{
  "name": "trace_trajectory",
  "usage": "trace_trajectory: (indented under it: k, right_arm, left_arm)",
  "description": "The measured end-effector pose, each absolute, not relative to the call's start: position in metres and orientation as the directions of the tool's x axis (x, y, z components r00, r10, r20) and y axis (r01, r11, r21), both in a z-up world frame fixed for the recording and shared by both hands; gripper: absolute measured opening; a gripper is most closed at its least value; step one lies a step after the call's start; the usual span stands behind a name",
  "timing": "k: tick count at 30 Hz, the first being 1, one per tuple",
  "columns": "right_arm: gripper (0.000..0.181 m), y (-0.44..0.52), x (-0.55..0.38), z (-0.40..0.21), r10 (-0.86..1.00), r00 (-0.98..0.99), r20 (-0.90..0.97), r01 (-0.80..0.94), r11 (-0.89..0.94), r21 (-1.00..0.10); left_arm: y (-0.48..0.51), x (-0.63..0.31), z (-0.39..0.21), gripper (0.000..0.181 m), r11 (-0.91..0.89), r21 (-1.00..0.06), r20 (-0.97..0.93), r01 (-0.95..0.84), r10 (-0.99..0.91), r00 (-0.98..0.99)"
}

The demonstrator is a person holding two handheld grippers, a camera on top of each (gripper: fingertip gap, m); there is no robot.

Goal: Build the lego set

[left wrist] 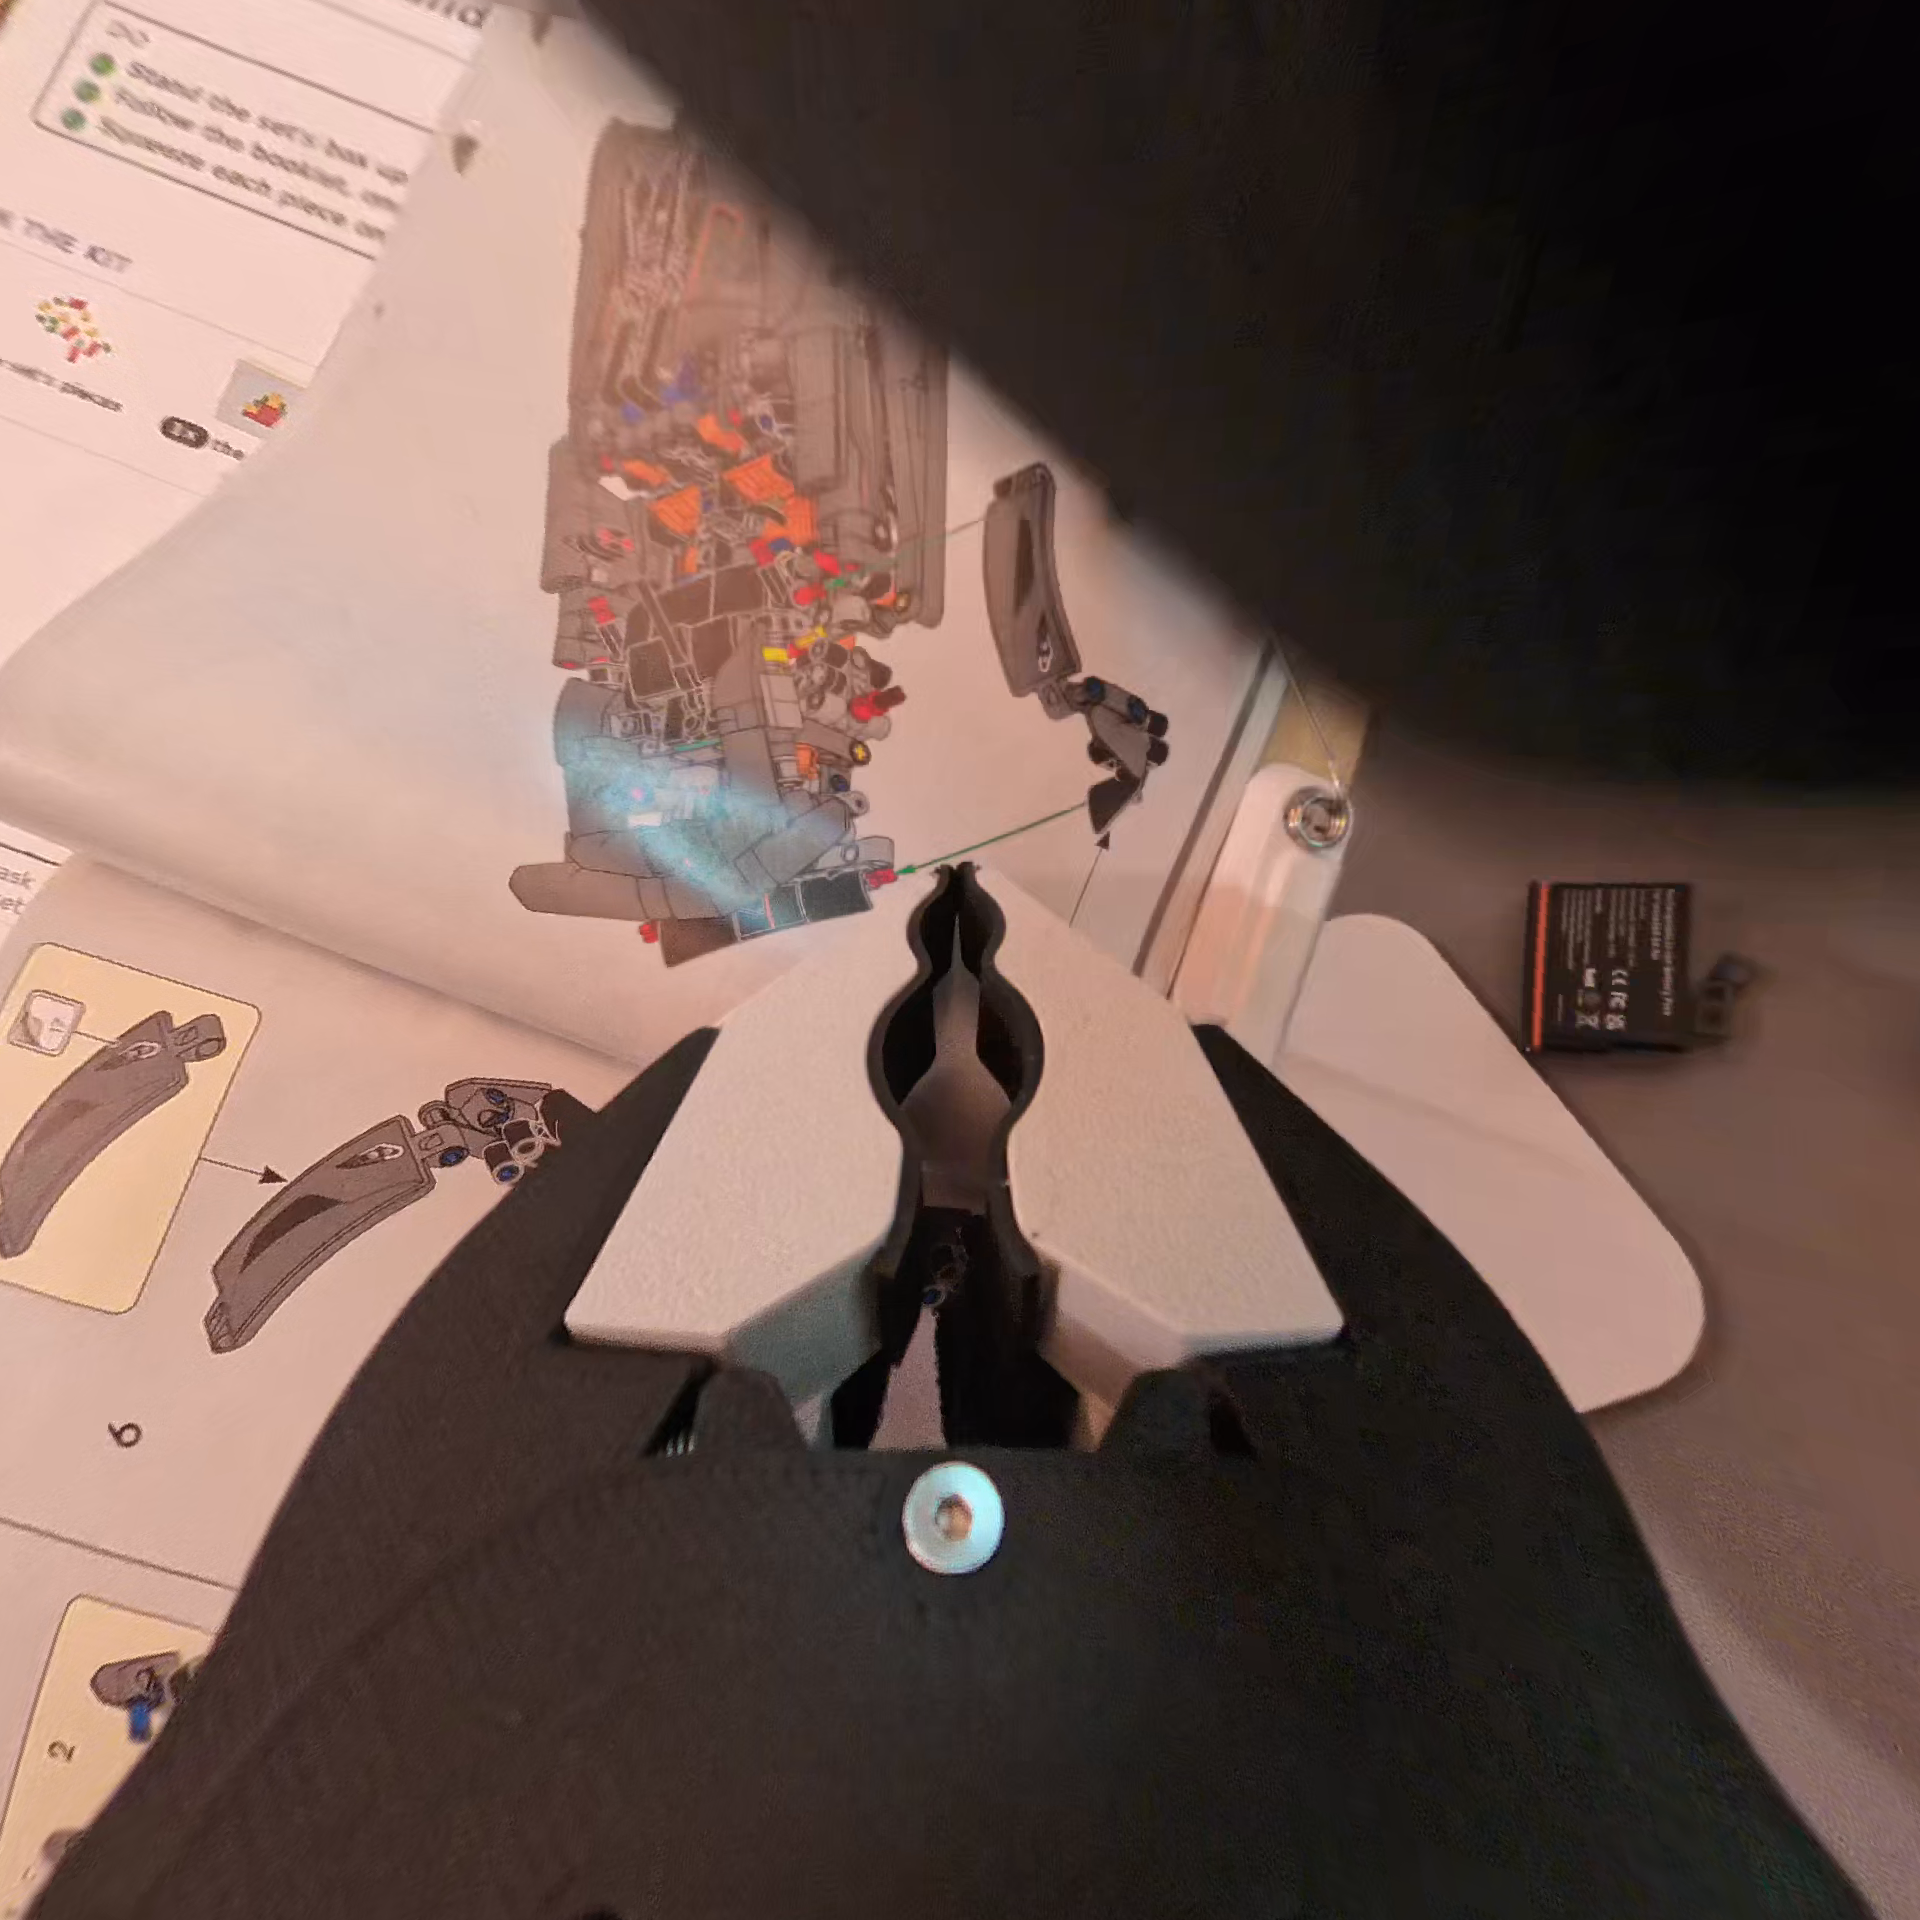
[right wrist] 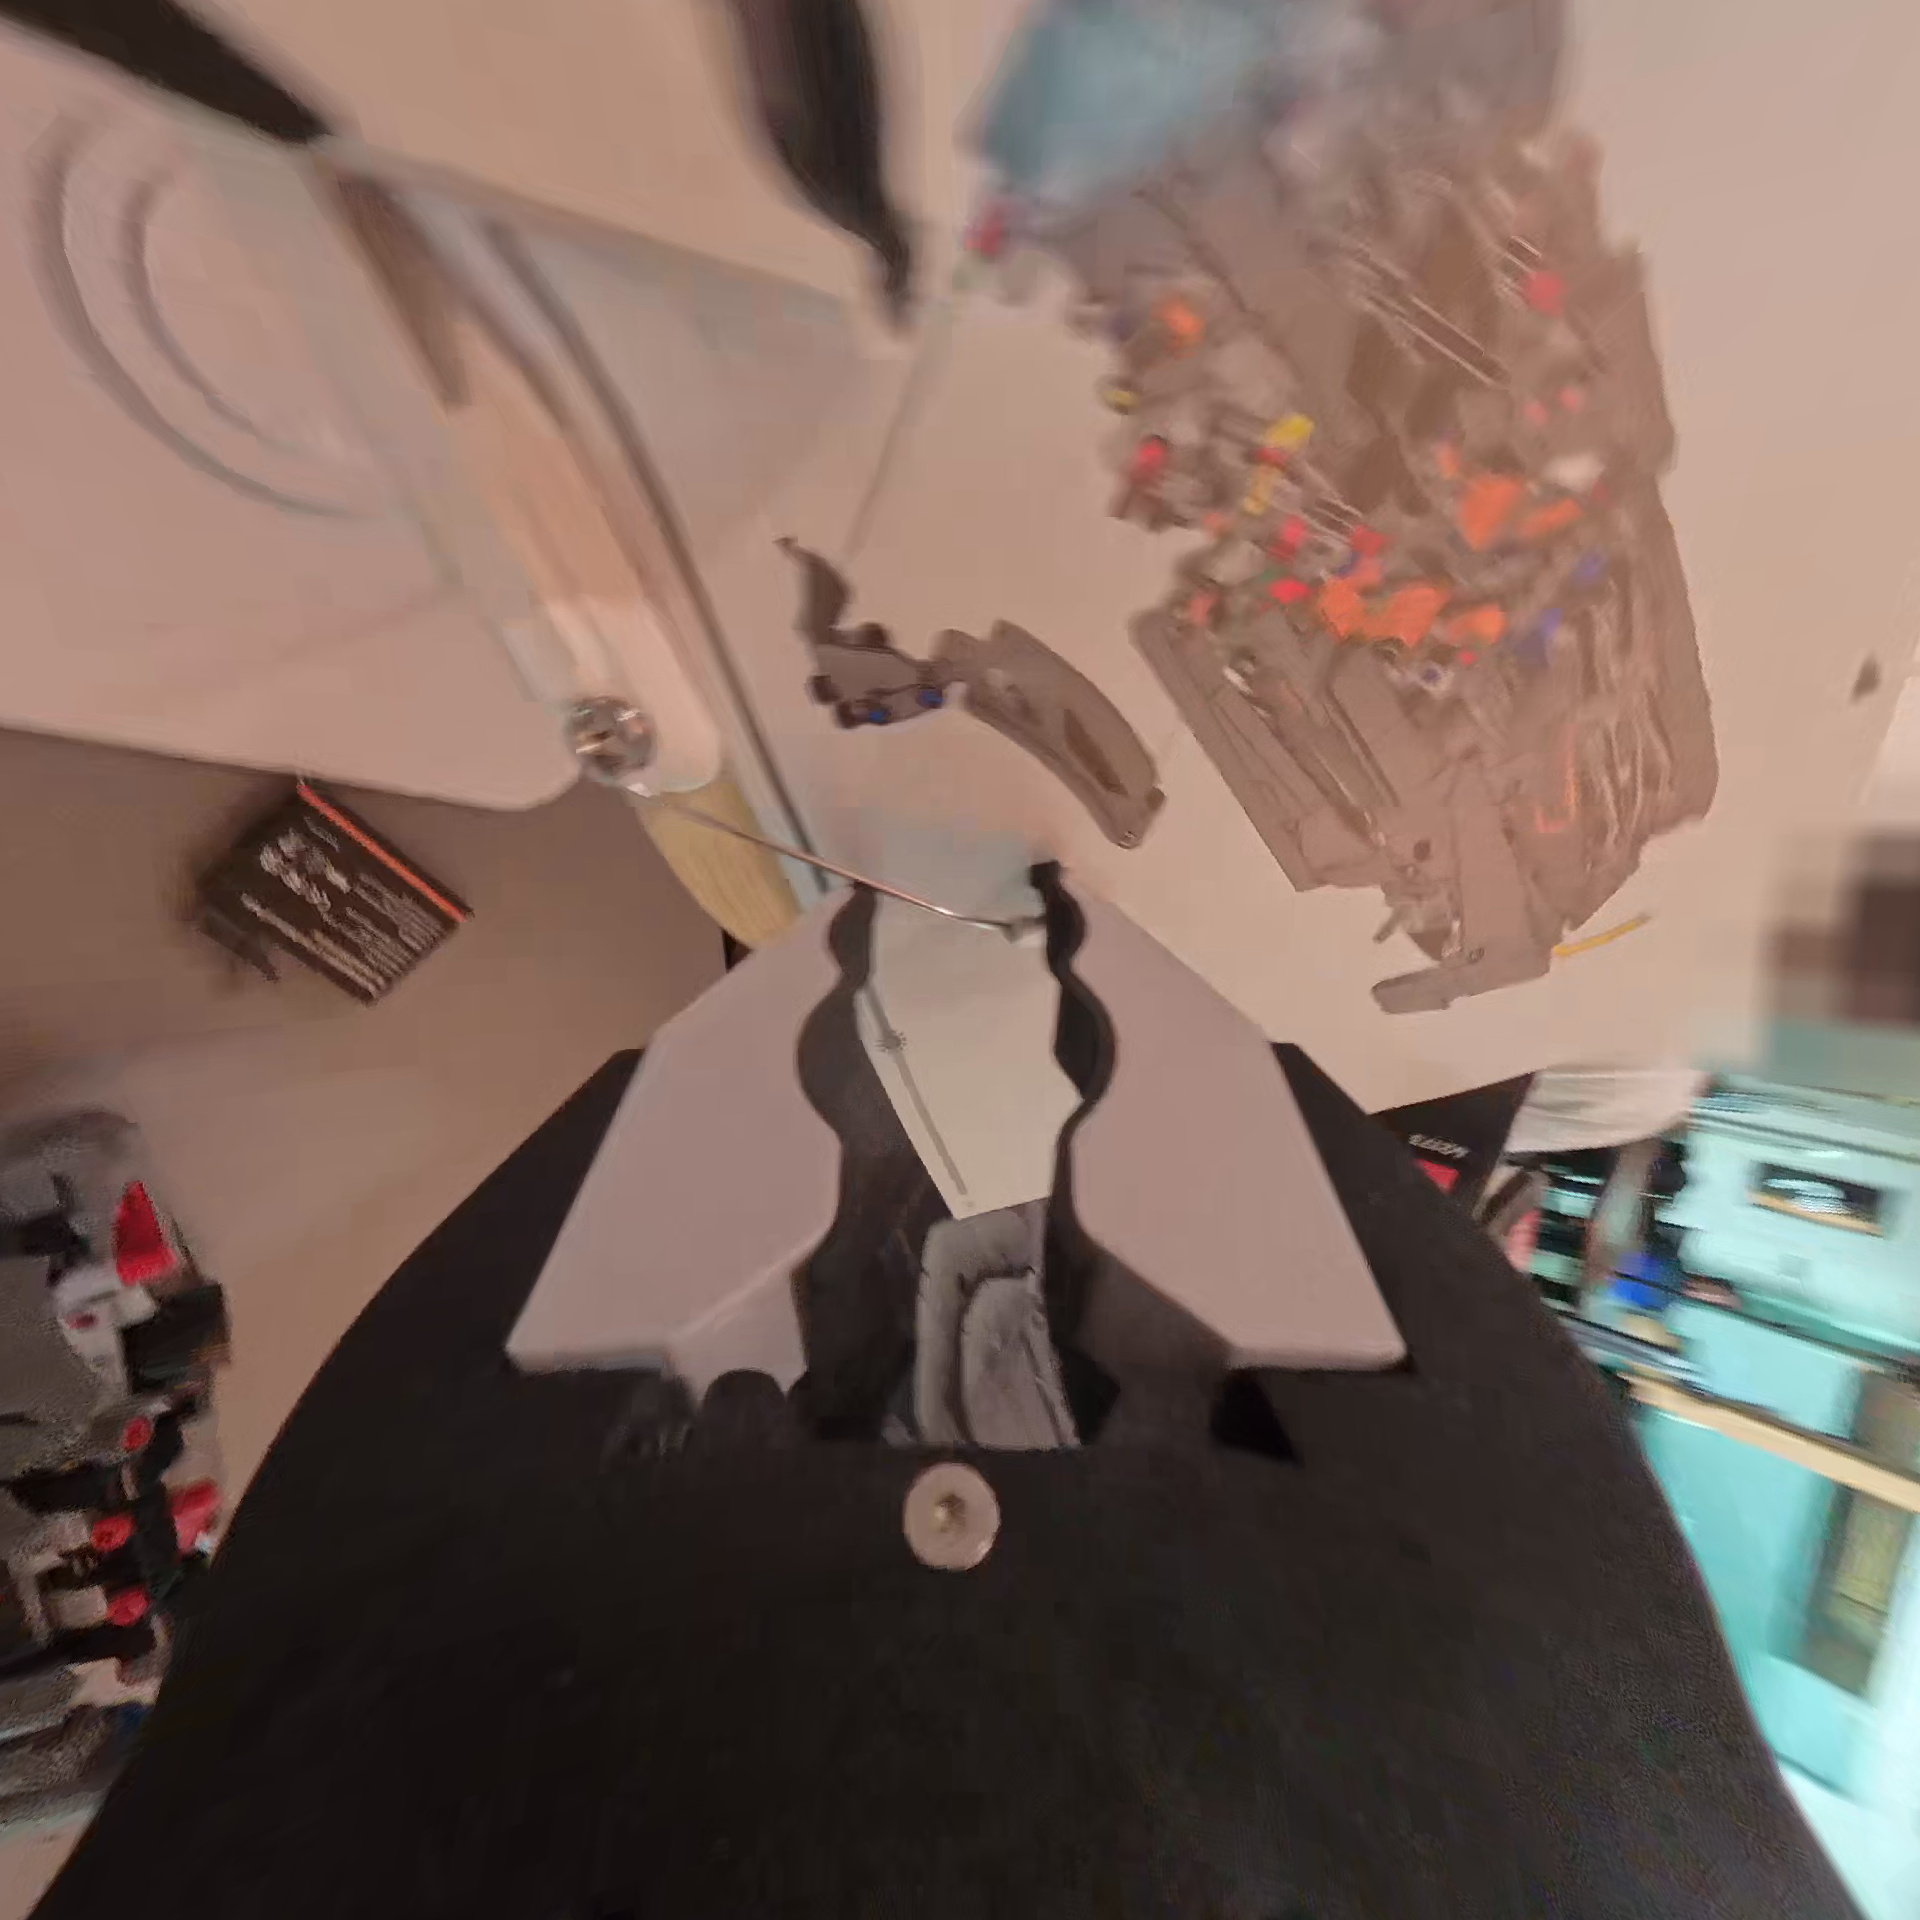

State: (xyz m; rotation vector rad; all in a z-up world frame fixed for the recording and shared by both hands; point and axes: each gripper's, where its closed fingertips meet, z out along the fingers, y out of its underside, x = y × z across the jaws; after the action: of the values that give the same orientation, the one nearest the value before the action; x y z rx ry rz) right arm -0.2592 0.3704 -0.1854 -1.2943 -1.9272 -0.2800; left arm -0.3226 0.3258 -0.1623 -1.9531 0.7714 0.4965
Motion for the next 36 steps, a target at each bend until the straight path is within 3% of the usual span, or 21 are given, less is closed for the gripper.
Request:
trace_trajectory:
  k: [1, 4, 7, 10, 13, 20, 27, 32, 36]
  right_arm:
    - [0.052, 0.375, -0.259, -0.183, 0.736, -0.123, 0.665, 0.853, 0.422, -0.308]
    - [0.061, 0.381, -0.251, -0.171, 0.872, -0.007, 0.489, 0.802, 0.297, -0.519]
    - [0.057, 0.385, -0.232, -0.155, 0.86, 0.058, 0.507, 0.792, 0.269, -0.548]
    - [0.056, 0.368, -0.223, -0.134, 0.858, 0.076, 0.507, 0.758, 0.281, -0.589]
    - [0.055, 0.347, -0.214, -0.113, 0.835, 0.072, 0.545, 0.748, 0.316, -0.584]
    - [0.05, 0.277, -0.205, -0.082, 0.827, 0.021, 0.561, 0.691, 0.394, -0.607]
    - [0.046, 0.196, -0.2, -0.1, 0.809, -0.16, 0.565, 0.681, 0.505, -0.53]
    - [0.049, 0.142, -0.2, -0.114, 0.743, -0.265, 0.615, 0.678, 0.597, -0.429]
    - [0.048, 0.109, -0.189, -0.118, 0.713, -0.297, 0.635, 0.683, 0.624, -0.38]
  left_arm:
    - [0.326, -0.322, -0.163, 0.0, -0.356, -0.624, -0.621, -0.695, -0.314, 0.718]
    - [0.325, -0.32, -0.163, 0.0, -0.358, -0.618, -0.63, -0.7, -0.308, 0.713]
    - [0.322, -0.313, -0.16, 0.0, -0.35, -0.665, -0.582, -0.66, -0.312, 0.751]
    - [0.318, -0.308, -0.146, 0.017, -0.355, -0.684, -0.588, -0.638, -0.25, 0.769]
    - [0.306, -0.295, -0.126, 0.036, -0.37, -0.629, -0.662, -0.684, -0.207, 0.72]
    - [0.226, -0.265, -0.09, 0.044, -0.367, -0.579, -0.702, -0.728, -0.231, 0.674]
    - [0.101, -0.306, -0.059, 0.042, -0.331, -0.734, -0.589, -0.592, -0.123, 0.799]
    - [0.033, -0.29, -0.083, 0.042, -0.303, -0.759, -0.56, -0.576, -0.148, 0.816]
    - [0.01, -0.235, -0.13, 0.04, -0.27, -0.775, -0.502, -0.571, -0.287, 0.816]
